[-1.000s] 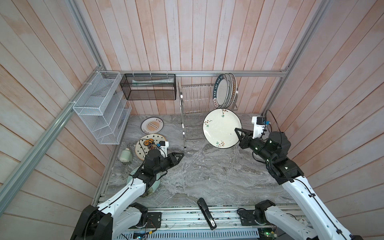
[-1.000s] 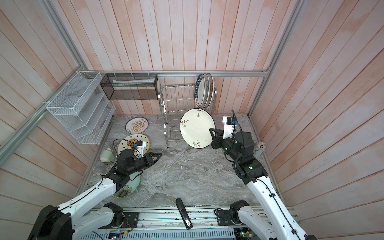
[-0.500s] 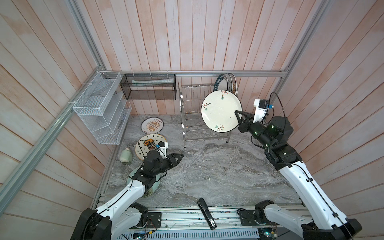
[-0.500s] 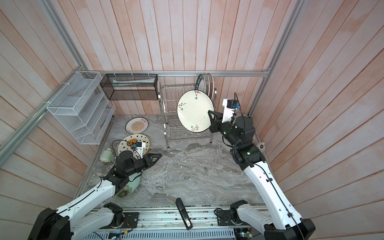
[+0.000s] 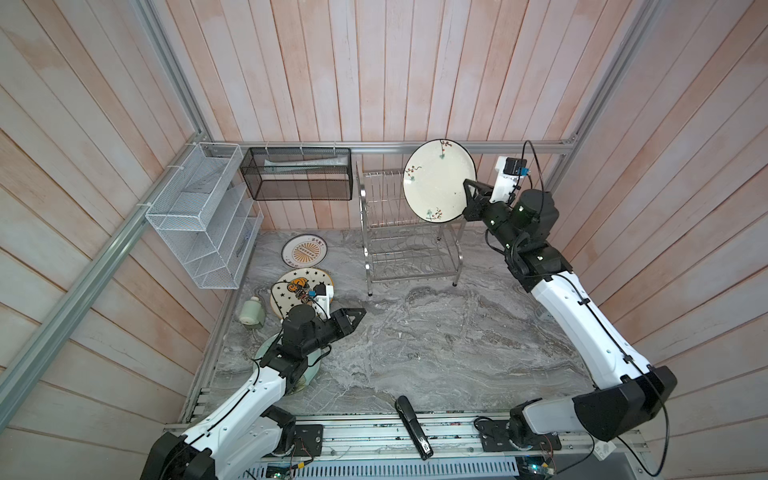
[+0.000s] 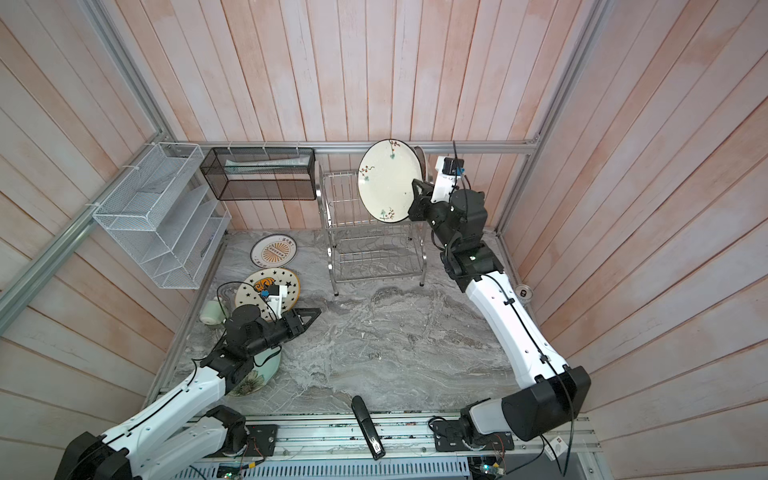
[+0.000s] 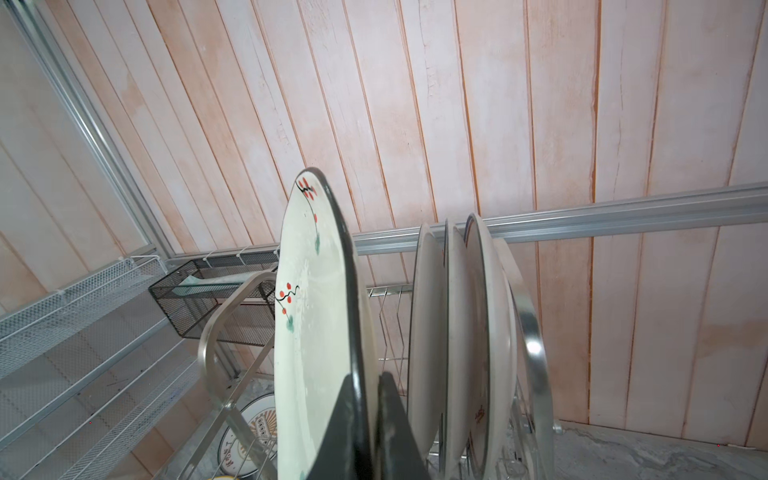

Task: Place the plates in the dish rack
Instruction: 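Lift the berry plate with the right gripper up toward the dish rack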

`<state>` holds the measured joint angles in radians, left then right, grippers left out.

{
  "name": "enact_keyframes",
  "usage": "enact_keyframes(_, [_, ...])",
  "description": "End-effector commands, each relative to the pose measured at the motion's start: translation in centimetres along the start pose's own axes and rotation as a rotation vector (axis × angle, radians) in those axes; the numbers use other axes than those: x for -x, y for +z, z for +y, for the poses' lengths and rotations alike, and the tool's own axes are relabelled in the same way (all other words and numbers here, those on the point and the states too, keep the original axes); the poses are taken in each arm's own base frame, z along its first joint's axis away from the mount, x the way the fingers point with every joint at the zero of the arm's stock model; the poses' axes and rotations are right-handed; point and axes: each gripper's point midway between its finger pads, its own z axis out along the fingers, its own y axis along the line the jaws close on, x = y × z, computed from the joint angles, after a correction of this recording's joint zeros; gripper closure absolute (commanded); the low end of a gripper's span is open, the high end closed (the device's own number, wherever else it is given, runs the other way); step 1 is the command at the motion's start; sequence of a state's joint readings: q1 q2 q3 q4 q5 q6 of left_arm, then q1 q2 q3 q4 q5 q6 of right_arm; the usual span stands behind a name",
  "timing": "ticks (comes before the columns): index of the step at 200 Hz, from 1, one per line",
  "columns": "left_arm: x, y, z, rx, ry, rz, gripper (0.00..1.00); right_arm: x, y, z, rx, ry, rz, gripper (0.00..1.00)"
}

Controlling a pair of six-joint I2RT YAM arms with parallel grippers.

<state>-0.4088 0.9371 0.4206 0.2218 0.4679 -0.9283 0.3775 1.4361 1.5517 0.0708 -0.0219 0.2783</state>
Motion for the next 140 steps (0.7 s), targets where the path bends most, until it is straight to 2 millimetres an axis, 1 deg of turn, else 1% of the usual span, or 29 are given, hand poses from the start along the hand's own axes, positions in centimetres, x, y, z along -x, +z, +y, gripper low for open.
enact_keyframes(1, [-0.7, -0.3, 0.2, 0.003, 0.000, 0.016, 0.62, 8.4, -0.4, 1.8, -0.005, -0.045, -0.265, 1.00])
enact_keyframes(14, [-0.7, -0.4, 0.2, 0.003, 0.000, 0.017, 0.62, 8.5, 0.9, 1.8, -0.032, -0.074, -0.260, 1.00])
enact_keyframes(15, [-0.7, -0.4, 0.2, 0.003, -0.001, 0.016, 0.62, 8.0, 1.3, 1.7, -0.036, -0.078, -0.250, 1.00])
enact_keyframes(26, [-0.8, -0.4, 0.2, 0.003, -0.001, 0.016, 0.62, 8.1, 2.3, 2.0, -0.055, -0.102, -0.248, 1.00])
enact_keyframes(43, [-0.9, -0.5, 0.4, 0.005, -0.003, 0.016, 0.62, 8.1, 3.7, 2.3, -0.089, -0.142, -0.249, 1.00])
enact_keyframes(49, [-0.9, -0.5, 0.4, 0.005, -0.004, 0.016, 0.62, 8.4, 3.9, 2.5, -0.106, -0.158, -0.256, 1.00])
enact_keyframes(62, [-1.0, -0.5, 0.5, 0.006, -0.006, 0.017, 0.62, 8.3, 5.0, 2.6, -0.150, -0.192, -0.255, 1.00])
enact_keyframes(79, [-1.1, -0.6, 0.5, 0.004, -0.007, 0.017, 0.62, 8.4, 5.9, 2.9, -0.203, -0.238, -0.263, 1.00])
enact_keyframes(90, [-1.1, -0.7, 0.5, 0.004, -0.007, 0.017, 0.62, 8.1, 6.5, 3.2, -0.239, -0.273, -0.262, 1.00])
enact_keyframes(105, [-1.2, -0.8, 0.6, 0.009, -0.008, 0.014, 0.62, 8.0, 7.0, 3.6, -0.282, -0.316, -0.267, 1.00])
enact_keyframes(140, [-1.4, -1.1, 1.0, 0.022, -0.011, 0.010, 0.62, 7.1, 7.8, 3.6, -0.383, -0.396, -0.248, 1.00])
